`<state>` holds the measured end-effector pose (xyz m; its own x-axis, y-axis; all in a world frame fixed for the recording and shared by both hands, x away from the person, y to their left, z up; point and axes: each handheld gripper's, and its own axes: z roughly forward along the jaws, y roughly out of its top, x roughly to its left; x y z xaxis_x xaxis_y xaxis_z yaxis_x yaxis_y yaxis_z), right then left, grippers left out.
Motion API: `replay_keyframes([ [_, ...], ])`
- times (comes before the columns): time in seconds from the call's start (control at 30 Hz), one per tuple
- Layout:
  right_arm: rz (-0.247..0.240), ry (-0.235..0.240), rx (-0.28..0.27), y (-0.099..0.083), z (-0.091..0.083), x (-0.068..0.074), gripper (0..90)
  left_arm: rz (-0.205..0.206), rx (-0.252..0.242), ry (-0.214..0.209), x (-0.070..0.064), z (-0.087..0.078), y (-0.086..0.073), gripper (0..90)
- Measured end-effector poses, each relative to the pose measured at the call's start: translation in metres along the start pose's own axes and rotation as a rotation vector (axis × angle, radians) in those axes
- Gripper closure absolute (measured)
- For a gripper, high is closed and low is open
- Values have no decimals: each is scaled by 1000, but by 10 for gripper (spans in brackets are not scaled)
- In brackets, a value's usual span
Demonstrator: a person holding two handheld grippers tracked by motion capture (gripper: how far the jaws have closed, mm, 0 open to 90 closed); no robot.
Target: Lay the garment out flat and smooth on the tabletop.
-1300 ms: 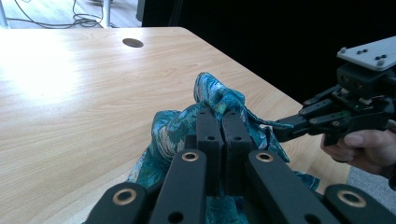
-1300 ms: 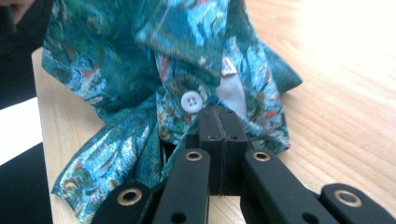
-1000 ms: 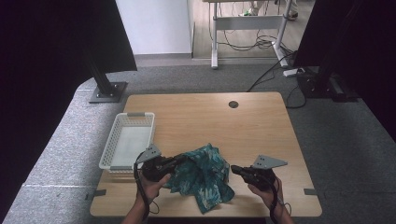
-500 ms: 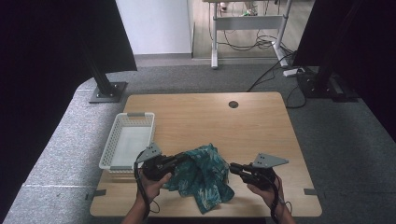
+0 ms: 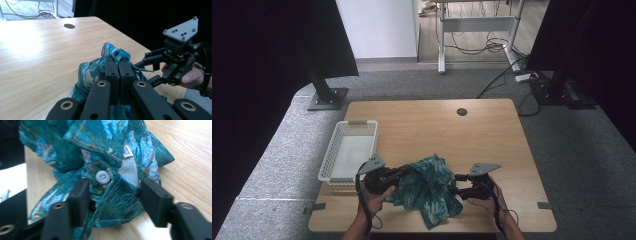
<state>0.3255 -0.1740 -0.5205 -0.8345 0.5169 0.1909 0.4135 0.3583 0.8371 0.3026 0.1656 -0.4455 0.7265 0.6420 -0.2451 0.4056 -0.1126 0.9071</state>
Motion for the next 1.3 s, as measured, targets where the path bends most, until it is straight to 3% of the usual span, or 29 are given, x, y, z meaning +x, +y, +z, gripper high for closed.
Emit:
replay_keyframes([
  [0.1,-12,19,14,1,4,-2,386,2,3,-1,0,0,0,870],
  [0.17,-25,47,31,0,8,-2,489,2,2,-1,0,0,-1,870],
  [0.27,-44,89,43,-3,9,1,745,0,2,0,1,0,-1,870],
  [0.33,-52,92,40,-4,8,4,815,0,4,1,1,-1,-2,870],
  [0.5,-43,54,-35,-5,-9,9,833,-4,-6,4,2,-3,-2,870],
  [0.63,-56,-3,-108,0,-30,15,832,-2,-17,5,1,-4,0,870],
  [0.77,-118,-51,-146,14,-54,27,831,6,-37,2,-3,-6,5,870],
  [1.0,-190,-77,-127,27,-64,42,829,14,-60,1,-5,-11,11,870],
  [1.3,-203,-67,-125,32,-61,50,817,11,-68,1,-3,-16,13,871],
])
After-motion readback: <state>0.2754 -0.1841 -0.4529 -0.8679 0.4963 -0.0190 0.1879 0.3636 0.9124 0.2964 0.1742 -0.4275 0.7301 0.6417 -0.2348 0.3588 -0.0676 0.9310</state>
